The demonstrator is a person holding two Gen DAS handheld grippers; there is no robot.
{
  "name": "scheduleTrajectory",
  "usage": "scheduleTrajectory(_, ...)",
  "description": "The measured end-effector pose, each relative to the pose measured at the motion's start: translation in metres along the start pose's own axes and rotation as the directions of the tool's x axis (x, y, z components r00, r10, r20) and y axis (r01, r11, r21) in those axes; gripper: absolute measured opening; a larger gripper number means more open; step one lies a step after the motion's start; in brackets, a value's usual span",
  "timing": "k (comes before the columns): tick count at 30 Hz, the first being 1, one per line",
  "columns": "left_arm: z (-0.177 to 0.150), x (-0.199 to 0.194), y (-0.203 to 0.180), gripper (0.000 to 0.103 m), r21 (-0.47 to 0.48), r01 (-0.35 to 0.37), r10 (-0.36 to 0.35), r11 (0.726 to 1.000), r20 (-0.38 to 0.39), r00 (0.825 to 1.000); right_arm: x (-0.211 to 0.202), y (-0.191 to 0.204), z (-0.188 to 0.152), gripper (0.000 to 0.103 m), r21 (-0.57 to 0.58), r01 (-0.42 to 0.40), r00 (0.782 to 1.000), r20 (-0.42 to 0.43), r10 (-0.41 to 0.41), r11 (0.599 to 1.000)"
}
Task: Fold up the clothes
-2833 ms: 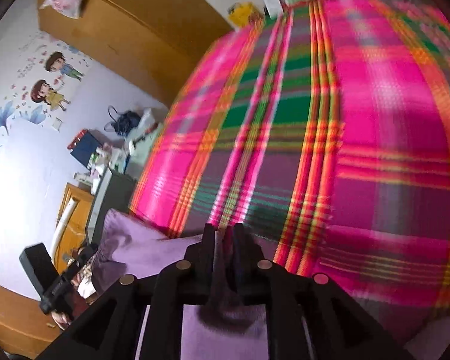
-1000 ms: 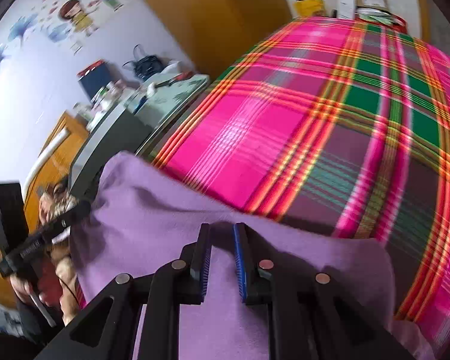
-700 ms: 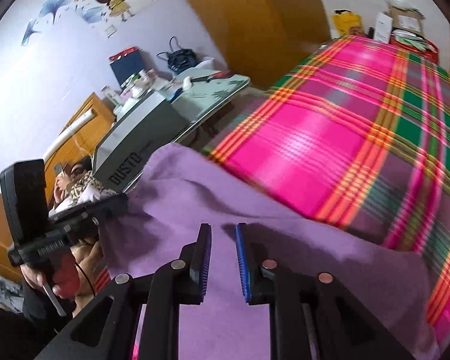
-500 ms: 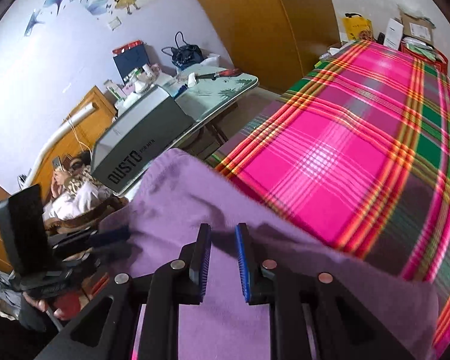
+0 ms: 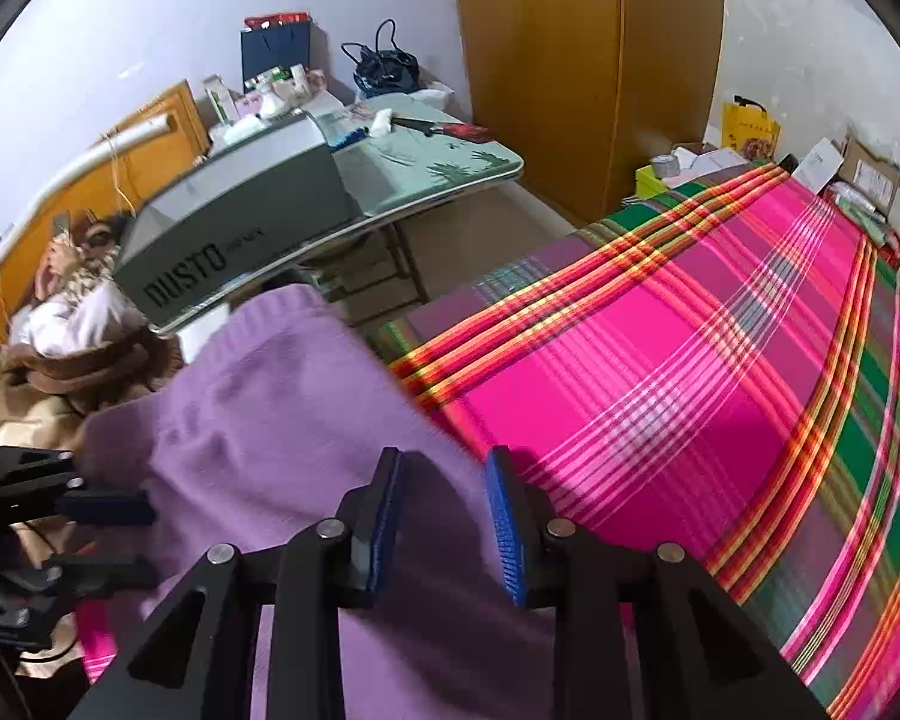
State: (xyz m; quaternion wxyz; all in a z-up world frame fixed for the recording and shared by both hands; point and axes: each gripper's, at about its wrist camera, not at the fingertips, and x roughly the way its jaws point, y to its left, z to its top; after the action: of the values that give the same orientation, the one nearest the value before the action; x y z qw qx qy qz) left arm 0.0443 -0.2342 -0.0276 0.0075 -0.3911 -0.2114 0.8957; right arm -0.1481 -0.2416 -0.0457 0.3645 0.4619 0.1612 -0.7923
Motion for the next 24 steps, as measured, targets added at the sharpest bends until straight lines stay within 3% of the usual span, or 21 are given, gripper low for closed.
scheduleTrajectory(1, 0.000, 0.001, 0.000, 0.032, -0.001, 0.002, -0.002, 1.000, 0.001, 1.000, 0.002, -0.003, 0.003, 0.013, 0.011, -0.003, 1.000, 0.003, 0.003, 1.000)
scheduleTrajectory(6, 0.000, 0.001, -0.001, 0.032, 0.003, 0.001, -0.001, 1.000, 0.010, 1.000, 0.001, -0.021, 0.011, 0.012, 0.102, -0.002, 1.000, 0.016, 0.000, 0.995)
scheduleTrajectory(11, 0.005, -0.006, -0.007, 0.032, 0.023, -0.011, 0.010, 1.000, 0.028, 1.000, -0.045, -0.048, -0.006, 0.015, 0.206, -0.040, 0.995, 0.102, 0.019, 0.978)
scheduleTrajectory(16, 0.013, -0.012, -0.016, 0.032, 0.039, 0.011, -0.013, 0.999, 0.063, 0.998, -0.120, -0.079, -0.069, 0.021, 0.302, -0.036, 0.981, 0.193, -0.024, 0.952)
scheduleTrajectory(19, 0.013, -0.001, -0.022, 0.032, 0.054, 0.009, -0.010, 0.998, 0.027, 1.000, -0.156, -0.099, -0.124, 0.022, 0.397, 0.005, 0.972, 0.212, -0.097, 0.918)
scheduleTrajectory(24, 0.012, 0.009, -0.038, 0.032, 0.085, 0.002, -0.002, 0.996, -0.006, 1.000, -0.196, -0.122, -0.223, 0.024, 0.597, 0.086, 0.961, 0.162, -0.225, 0.797)
